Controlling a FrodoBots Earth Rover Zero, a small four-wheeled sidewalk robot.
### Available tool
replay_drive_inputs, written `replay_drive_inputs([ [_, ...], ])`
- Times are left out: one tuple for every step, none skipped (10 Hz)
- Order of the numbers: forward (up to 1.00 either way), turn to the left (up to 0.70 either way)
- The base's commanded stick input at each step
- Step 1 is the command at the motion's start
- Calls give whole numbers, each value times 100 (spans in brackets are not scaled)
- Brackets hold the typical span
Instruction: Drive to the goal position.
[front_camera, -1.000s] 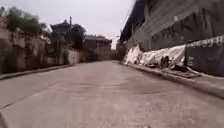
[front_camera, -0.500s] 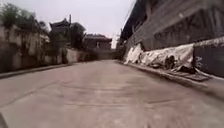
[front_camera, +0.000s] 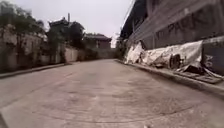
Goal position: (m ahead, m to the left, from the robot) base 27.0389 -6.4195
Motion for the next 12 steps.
replay_drive_inputs([
  [70,0],
  [70,0],
  [70,0],
  [70,0],
  [70,0],
  [70,0],
  [70,0],
  [70,0],
  [70,0],
  [70,0],
  [70,0],
  [70,0],
])
